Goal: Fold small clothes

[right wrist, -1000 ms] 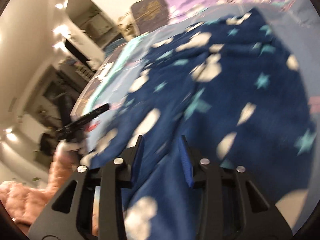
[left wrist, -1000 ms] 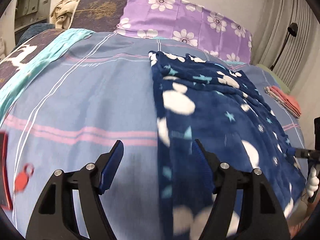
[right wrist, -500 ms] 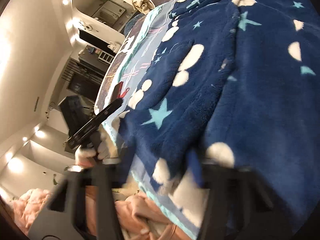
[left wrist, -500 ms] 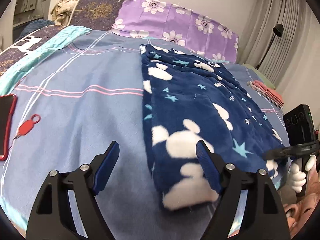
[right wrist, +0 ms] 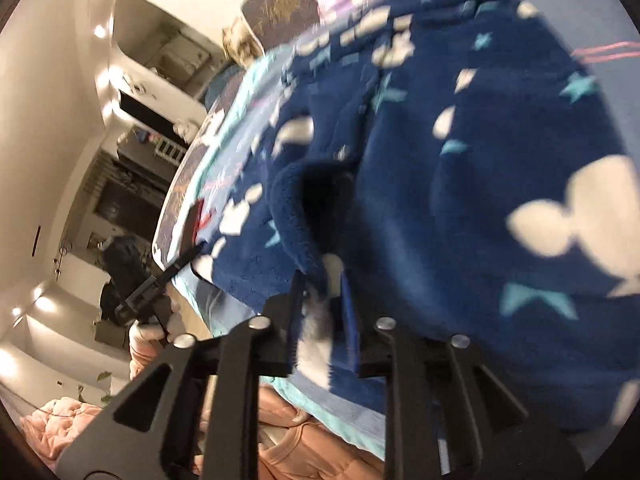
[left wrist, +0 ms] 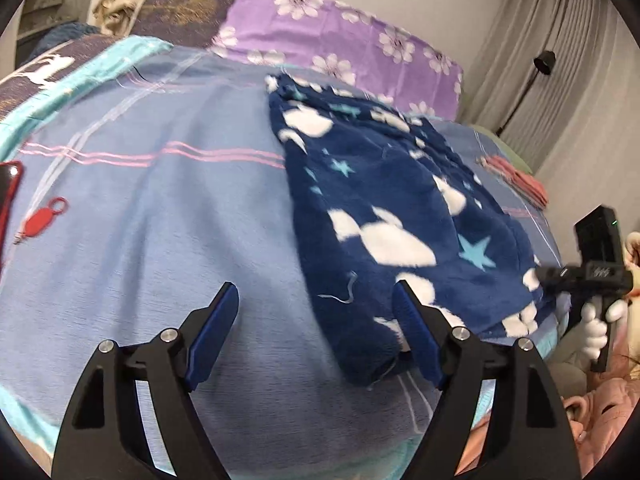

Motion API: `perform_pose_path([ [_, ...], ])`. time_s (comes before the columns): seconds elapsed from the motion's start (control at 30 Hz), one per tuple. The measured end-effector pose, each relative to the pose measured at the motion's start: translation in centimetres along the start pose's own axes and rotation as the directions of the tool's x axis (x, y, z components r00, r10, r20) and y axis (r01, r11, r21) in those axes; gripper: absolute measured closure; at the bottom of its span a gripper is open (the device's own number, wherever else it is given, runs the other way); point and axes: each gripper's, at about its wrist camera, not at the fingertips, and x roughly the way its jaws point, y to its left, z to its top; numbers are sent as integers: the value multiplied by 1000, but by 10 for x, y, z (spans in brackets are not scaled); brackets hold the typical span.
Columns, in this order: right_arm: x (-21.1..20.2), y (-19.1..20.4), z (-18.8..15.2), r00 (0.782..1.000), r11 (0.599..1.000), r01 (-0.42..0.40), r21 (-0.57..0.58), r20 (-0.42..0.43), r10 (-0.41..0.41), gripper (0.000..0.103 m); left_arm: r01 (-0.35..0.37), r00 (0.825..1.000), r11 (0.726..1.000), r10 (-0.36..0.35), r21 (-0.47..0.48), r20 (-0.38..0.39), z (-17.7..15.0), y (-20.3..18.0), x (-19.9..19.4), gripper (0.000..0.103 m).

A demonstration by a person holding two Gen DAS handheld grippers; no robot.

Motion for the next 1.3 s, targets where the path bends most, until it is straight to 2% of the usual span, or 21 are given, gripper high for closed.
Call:
perform_pose_path([
  [0.07,-32,-5,-2,994,999,34,-3,101,-34,61,7,999,1000,-7,-9,-38,-3,-1,10,24],
  [0.17,-74,-31,-6,967,989,139,56,210,-147,60,32,998,999,-34,-39,-47,-4,0,17,21],
  [0.27,-98,-67,-15,933,954,221,201,241,-267,58,83,995,993,-87,-78,-51,-4,0,17,20],
  [0.3,-104,-79,-21,930,945,221,242,239,-279,58,109,992,989,-115,-99,-52,-5,1,16,20],
  [0.33,-106,-85,-23,931,939,214,268,235,-279,58,127,990,985,-133,-114,-51,-6,2,16,20],
  [0.43,-97,-105,-36,964,941,120,317,190,-187,54,170,983,975,-178,-144,-43,-7,1,20,21],
  [0.47,-93,-104,-37,968,950,86,300,199,-151,50,184,981,972,-192,-149,-39,-6,0,21,25],
  [0.5,-91,-102,-36,970,956,75,284,201,-136,47,220,973,962,-228,-159,-36,-3,-2,25,47],
  [0.53,-89,-101,-33,975,962,52,269,196,-108,46,241,967,954,-252,-175,-38,-1,-3,28,77],
  [0.57,-82,-98,-29,981,965,17,261,181,-66,46,251,964,947,-264,-202,-41,1,-3,32,88],
  [0.63,-74,-90,-23,983,968,28,251,169,-72,68,187,982,965,-190,-184,5,9,-10,23,90],
  [0.67,-75,-87,-21,976,964,43,264,193,-96,87,181,983,971,-175,-156,50,14,-15,11,90],
  [0.73,-91,-88,-18,957,957,-8,291,279,-77,89,178,978,978,-163,-112,128,24,-25,-19,91],
  [0.8,-112,-80,-17,936,963,-42,265,347,-55,90,154,980,986,-144,-70,138,27,-34,-38,91],
  [0.9,-119,-66,-19,948,980,35,198,303,-95,89,111,990,993,-107,-40,88,19,-41,-41,91],
  [1.03,-102,-89,-38,965,959,50,279,236,-119,88,92,996,988,-90,-122,24,-1,-20,-19,91],
  [1.17,-95,-114,-49,970,925,0,380,224,-91,80,83,996,985,-86,-150,-12,-10,-11,-6,89],
  [1.2,-92,-111,-46,971,930,1,369,223,-89,76,83,996,986,-87,-145,-20,-9,-10,-5,83],
  [1.23,-92,-108,-45,972,937,0,350,220,-83,63,79,996,988,-85,-134,-39,-8,-10,-2,68],
  [1.27,-90,-103,-42,975,949,-9,314,216,-62,49,70,995,990,-77,-121,-56,-8,-12,2,58],
  [1.3,-88,-96,-40,976,959,-1,283,209,-60,42,65,995,992,-72,-112,-65,-9,-13,4,49],
])
